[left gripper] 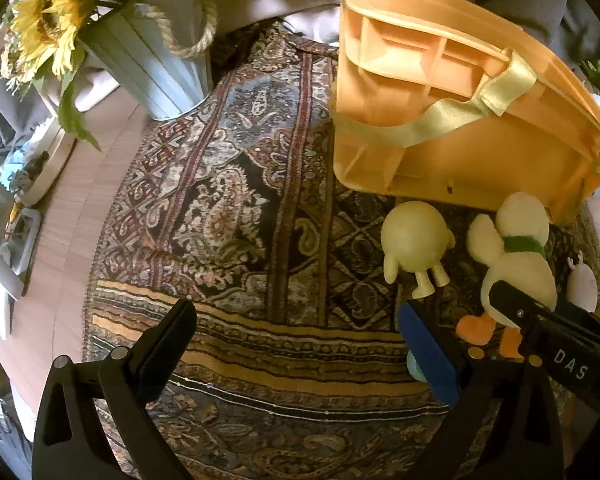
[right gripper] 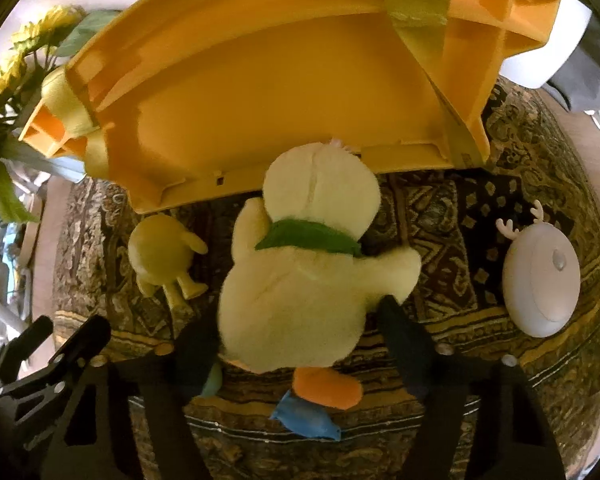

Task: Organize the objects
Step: 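Close the right tool on the yellow plush duck's body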

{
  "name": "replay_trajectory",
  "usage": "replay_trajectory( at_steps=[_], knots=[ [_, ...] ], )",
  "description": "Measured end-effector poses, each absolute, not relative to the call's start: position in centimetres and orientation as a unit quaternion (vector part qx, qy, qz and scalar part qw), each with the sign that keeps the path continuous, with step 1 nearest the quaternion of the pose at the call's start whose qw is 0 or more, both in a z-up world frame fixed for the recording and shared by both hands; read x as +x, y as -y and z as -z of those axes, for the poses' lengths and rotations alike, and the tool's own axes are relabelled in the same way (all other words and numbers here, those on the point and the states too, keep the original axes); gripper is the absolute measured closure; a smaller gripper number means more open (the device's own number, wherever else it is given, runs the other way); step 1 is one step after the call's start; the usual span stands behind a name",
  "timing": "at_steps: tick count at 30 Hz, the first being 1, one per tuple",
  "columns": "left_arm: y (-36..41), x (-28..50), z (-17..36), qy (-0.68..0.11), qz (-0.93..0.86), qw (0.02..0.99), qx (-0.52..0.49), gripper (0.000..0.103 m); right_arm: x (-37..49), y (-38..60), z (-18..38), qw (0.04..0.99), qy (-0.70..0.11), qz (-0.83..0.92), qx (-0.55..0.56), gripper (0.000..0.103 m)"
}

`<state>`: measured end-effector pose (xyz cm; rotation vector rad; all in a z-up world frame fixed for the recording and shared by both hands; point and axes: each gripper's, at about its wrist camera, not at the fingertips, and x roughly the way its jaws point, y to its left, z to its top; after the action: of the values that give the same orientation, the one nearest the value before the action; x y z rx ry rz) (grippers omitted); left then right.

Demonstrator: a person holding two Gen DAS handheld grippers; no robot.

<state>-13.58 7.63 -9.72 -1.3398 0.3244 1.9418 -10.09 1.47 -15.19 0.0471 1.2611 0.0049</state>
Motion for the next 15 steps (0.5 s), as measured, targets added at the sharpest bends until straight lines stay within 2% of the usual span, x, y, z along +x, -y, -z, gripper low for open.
replay_trajectory(
  at_steps=[8,15],
  knots=[
    [-8.0,-13.2,9.3,-0.135,-0.756,0.38,-0.515,0.0,-10.4,-1.2,14.6,0.812,-0.584,-0.014,0.016,0.045],
    [-8.3,-12.5,8.9,-0.141,-0.754,0.391,-0.509,0.0,-11.0,-0.6,13.4,0.818,-0.574,-0.011,0.009,0.047]
  ],
)
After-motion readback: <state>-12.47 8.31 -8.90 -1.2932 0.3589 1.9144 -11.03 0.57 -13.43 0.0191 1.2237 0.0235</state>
